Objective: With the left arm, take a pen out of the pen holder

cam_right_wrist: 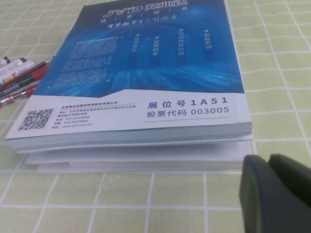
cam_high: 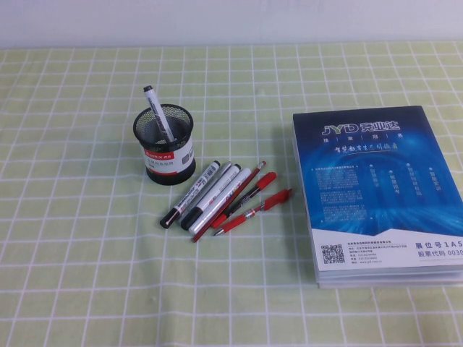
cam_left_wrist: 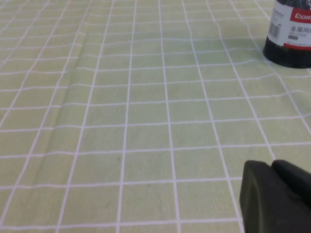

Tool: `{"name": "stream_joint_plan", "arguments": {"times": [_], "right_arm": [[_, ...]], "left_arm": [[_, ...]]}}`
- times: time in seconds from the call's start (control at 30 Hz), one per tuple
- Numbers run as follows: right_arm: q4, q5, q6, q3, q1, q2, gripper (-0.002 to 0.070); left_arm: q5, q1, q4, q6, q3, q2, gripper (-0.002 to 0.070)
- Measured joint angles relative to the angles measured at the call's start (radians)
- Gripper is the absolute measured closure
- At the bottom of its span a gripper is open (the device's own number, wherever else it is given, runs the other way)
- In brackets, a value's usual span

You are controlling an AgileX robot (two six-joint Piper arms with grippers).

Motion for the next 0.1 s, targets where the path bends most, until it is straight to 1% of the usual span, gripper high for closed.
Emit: {"name": "stream_joint_plan", "arguments": {"times": [0.1], "right_arm": [[0.0,0.0,0.0,0.0,0.0,0.0,0.0691]], "left_arm": [[0.0,0.0,0.0,0.0,0.0,0.0,0.0676]]}}
